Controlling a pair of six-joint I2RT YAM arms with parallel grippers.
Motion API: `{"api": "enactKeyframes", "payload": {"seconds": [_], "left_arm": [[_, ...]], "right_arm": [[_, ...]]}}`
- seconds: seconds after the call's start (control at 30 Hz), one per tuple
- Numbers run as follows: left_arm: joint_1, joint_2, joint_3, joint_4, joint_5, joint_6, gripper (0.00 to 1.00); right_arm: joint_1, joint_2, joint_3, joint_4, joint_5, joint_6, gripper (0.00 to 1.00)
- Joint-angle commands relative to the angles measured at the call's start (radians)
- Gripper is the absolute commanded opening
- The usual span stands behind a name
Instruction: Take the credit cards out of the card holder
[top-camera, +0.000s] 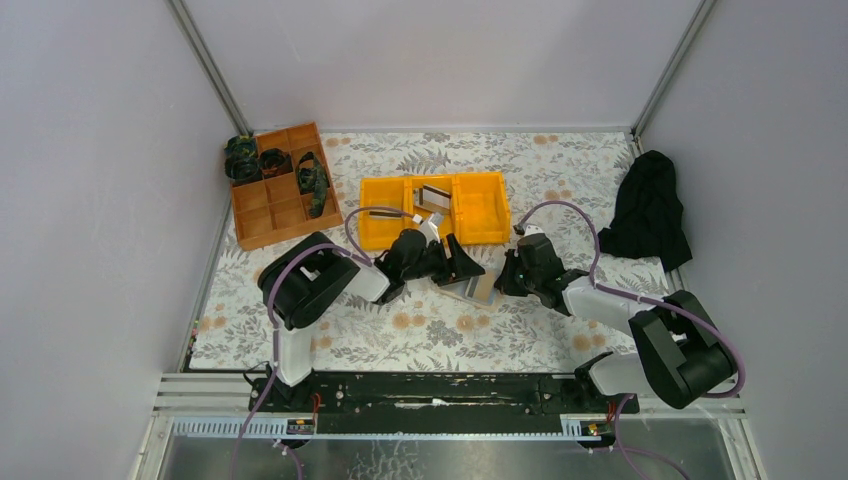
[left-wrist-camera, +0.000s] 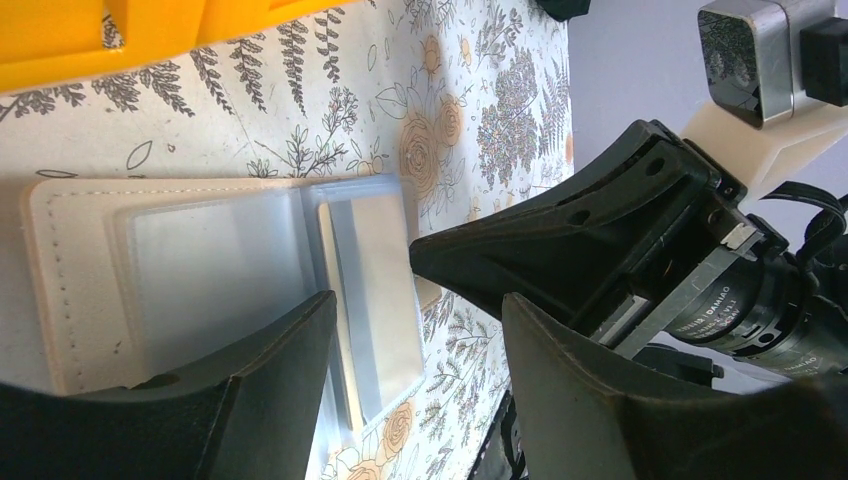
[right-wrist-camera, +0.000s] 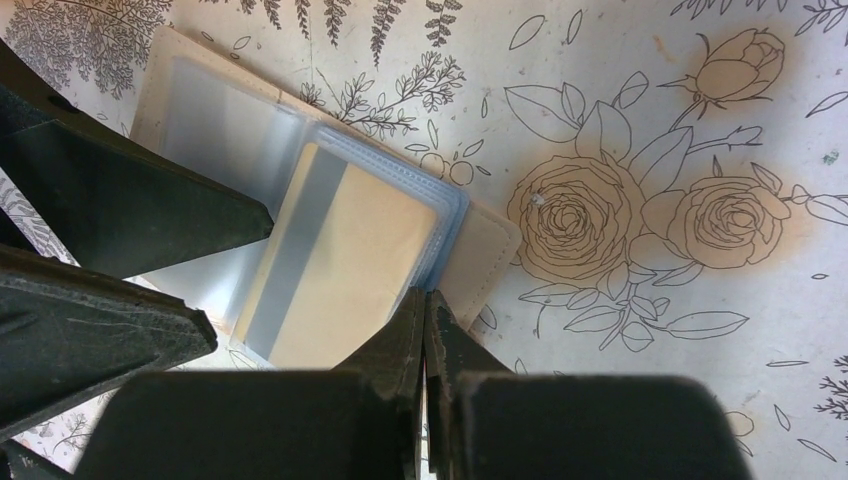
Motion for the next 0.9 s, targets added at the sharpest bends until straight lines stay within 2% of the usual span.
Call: {"api": "enactKeyframes", "payload": {"seconds": [0.0,0.23,0.47,0.87], "left_arm": [[0.001,-0.019,-0.013,0.087,0.015,0.006,0.68],[-0.004,0.013,-0.016,0.125,0.052,-0.024,0.66],[-0.007,0.094,-0.016,0.383,0.154,-0.210,0.64],[-0.009,0.131,-0.014,0.541,0.204,-0.292,0.63]], "right_arm": [[0.014,-0.005,-0.009,-0.071,-0.016,0.000,0.00],[0.014,0.020,-0.006,-0.049,-0.017,0.003,0.00],[0.014,0.039,-0.009,-0.035,-0.025,0.007,0.00],[0.014,0.055,-0.012,-0.020,-0.027,0.009,0.00]]}}
